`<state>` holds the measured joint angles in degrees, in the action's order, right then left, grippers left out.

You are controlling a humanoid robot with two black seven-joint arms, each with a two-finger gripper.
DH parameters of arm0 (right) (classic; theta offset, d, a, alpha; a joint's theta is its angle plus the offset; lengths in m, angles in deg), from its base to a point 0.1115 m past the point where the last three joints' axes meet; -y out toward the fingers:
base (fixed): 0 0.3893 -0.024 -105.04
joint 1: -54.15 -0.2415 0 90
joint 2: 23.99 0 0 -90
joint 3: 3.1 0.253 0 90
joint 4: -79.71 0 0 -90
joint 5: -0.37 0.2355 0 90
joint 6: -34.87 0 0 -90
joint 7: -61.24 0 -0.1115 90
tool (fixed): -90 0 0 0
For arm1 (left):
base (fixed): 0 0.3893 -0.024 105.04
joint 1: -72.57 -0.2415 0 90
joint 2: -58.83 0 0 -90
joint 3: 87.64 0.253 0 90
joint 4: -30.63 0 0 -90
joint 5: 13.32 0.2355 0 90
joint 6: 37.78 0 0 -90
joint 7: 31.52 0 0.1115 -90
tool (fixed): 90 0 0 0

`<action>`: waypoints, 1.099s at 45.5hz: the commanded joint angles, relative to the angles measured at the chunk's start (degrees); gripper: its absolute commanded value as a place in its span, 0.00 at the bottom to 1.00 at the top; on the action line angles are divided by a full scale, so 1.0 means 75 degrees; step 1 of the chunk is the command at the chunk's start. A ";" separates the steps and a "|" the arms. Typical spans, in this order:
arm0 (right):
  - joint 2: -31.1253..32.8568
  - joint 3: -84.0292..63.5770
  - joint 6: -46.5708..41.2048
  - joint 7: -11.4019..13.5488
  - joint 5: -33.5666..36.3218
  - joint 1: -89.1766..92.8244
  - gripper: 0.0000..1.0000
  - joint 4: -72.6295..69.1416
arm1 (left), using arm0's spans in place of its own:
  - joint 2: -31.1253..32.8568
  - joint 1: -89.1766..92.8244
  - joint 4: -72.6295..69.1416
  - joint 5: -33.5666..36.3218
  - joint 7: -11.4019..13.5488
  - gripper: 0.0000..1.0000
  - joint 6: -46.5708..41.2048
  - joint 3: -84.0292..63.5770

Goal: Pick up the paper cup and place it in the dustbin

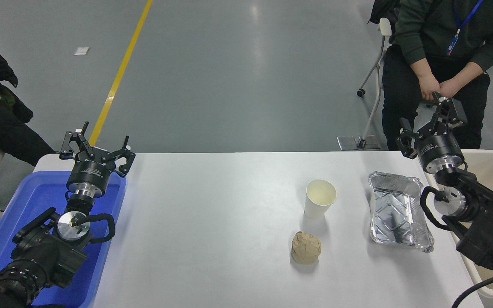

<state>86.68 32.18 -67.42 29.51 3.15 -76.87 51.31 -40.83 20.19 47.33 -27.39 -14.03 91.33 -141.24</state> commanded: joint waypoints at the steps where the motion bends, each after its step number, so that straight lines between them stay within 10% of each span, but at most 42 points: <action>1: 0.0020 -0.0016 0.0021 0.0000 -0.0007 -0.0015 1.00 0.0002 | 0.0012 0.0000 0.0000 0.0000 0.0000 0.99 0.0000 -0.0002; 50: 0.0770 -0.0075 0.0056 0.0000 -0.0019 -0.0132 1.00 -0.0115 | 0.0000 0.0000 0.0000 0.0012 0.0000 0.99 0.0012 -0.0002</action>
<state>89.54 31.78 -67.10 29.51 3.04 -77.04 51.27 -40.84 20.19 47.33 -27.31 -14.03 91.40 -141.23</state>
